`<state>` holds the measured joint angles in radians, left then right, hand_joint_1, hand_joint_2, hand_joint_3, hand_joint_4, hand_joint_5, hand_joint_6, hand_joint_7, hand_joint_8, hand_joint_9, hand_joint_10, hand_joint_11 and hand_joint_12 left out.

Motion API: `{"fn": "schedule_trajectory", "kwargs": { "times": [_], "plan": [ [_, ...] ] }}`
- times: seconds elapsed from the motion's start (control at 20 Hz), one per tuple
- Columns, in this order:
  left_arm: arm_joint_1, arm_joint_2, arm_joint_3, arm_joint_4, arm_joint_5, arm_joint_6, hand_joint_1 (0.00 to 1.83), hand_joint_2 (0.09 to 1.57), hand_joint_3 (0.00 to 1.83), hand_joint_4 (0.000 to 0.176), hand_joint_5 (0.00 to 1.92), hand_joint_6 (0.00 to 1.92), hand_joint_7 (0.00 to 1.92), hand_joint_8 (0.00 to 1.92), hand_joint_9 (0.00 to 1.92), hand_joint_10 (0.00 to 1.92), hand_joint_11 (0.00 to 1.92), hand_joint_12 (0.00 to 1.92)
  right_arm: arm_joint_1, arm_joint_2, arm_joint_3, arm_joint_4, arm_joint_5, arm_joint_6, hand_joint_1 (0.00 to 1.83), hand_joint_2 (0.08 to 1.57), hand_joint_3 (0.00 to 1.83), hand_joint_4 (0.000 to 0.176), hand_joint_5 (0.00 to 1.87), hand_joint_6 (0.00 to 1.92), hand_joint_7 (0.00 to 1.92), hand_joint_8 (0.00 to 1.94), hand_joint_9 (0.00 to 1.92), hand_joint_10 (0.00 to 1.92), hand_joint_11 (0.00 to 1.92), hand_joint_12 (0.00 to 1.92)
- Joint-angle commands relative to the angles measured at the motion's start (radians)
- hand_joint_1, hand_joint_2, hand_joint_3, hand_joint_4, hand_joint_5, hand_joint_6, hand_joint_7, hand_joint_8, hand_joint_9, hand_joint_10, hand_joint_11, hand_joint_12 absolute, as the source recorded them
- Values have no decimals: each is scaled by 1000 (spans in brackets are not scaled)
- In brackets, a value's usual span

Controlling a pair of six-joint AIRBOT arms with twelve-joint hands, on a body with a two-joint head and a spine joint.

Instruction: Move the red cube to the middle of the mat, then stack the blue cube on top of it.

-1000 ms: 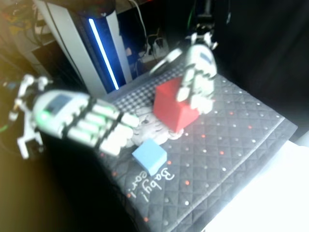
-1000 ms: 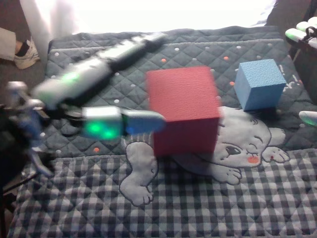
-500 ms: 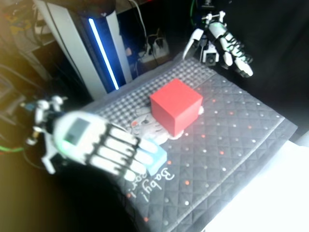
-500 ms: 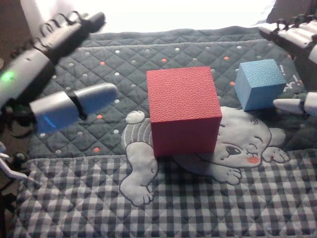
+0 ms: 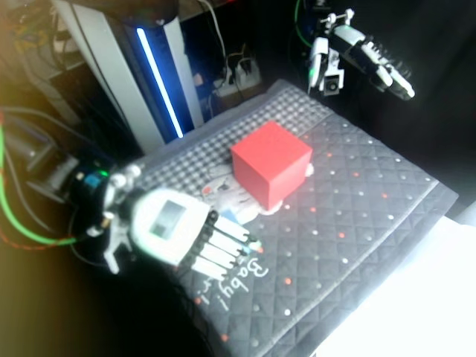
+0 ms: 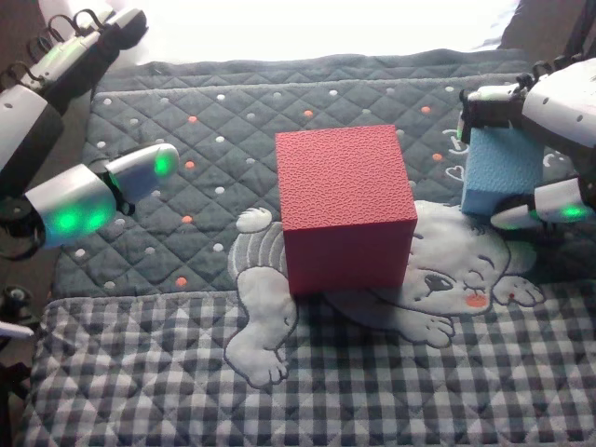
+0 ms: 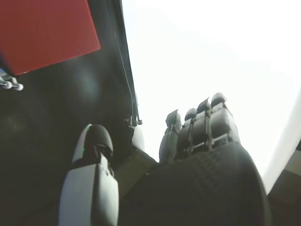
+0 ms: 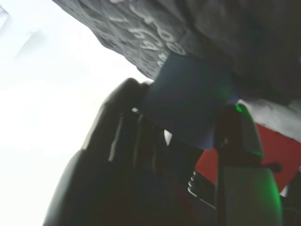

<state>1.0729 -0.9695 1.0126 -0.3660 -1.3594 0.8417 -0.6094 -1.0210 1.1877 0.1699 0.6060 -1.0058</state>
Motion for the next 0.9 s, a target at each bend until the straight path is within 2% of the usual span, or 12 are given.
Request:
{"fn": "schedule_trajectory", "kwargs": {
  "times": [0.0,0.05,0.1,0.3,0.35,0.45,0.5,0.55,0.6,0.7,0.8,0.85],
  "plan": [
    [-7,5,2,10,-134,-5,550,1161,2,88,125,3,0,0,0,0,63,46,22,24,-7,-13,115,-2,1487,953,584,18,1227,1921,1323,1941,1442,1921,1558,1921],
    [-7,5,2,10,-136,-5,550,1161,2,88,125,3,0,0,0,0,63,46,29,44,-24,-28,135,-2,1487,953,584,18,1227,1921,1323,1941,1442,1921,1558,1921],
    [-6,5,2,9,-137,-5,514,1161,0,102,115,6,0,1,0,0,2,405,31,65,-44,-47,167,5,1491,825,818,0,1213,1921,1303,1941,1375,1921,1492,1921],
    [-3,5,2,5,-142,-5,506,1171,1,114,121,4,0,0,0,0,0,480,45,133,-105,-135,310,73,1577,791,850,0,1294,1921,1333,1941,1371,1921,1463,1921],
    [-2,5,2,4,-144,-5,516,1170,0,108,132,4,0,0,0,0,0,548,61,149,-127,-162,354,73,1531,798,840,0,1304,1921,1350,1941,1401,1921,1492,1921],
    [-1,5,4,2,-146,-5,488,1165,0,119,129,0,0,0,0,0,0,666,100,158,-149,-212,390,73,1491,902,742,0,1075,1921,1272,1941,1428,1921,1532,1921],
    [-1,5,6,0,-148,-5,519,1174,1,109,132,0,5,0,0,0,0,489,124,158,-156,-242,406,80,1523,945,685,0,999,1921,1243,1941,1421,1921,1531,1921],
    [-1,5,7,-2,-149,-5,519,1174,1,109,132,0,5,0,0,0,0,489,138,158,-158,-261,417,94,1523,945,685,0,999,1921,1243,1941,1421,1921,1531,1921],
    [0,5,9,-5,-153,-5,564,1186,2,89,134,0,7,0,0,0,0,188,156,156,-154,-294,440,137,1502,1012,593,0,989,1921,1230,1941,1413,1921,1525,1921],
    [2,5,11,-11,-159,-5,617,1218,8,59,144,3,15,1,0,0,0,3,179,140,-153,-324,468,166,1371,933,621,0,1144,1921,1255,1941,1365,1921,1481,1921],
    [4,3,15,-19,-165,-5,616,1223,8,63,144,3,15,1,0,0,0,0,194,117,-152,-336,476,167,1383,940,621,0,1145,1921,1254,1941,1379,1921,1505,1921],
    [4,0,19,-21,-166,-5,574,1212,3,77,147,4,22,3,0,0,14,7,196,103,-150,-341,477,167,1410,960,611,0,1133,1921,1301,1941,1431,1921,1549,1921]
  ]
}}
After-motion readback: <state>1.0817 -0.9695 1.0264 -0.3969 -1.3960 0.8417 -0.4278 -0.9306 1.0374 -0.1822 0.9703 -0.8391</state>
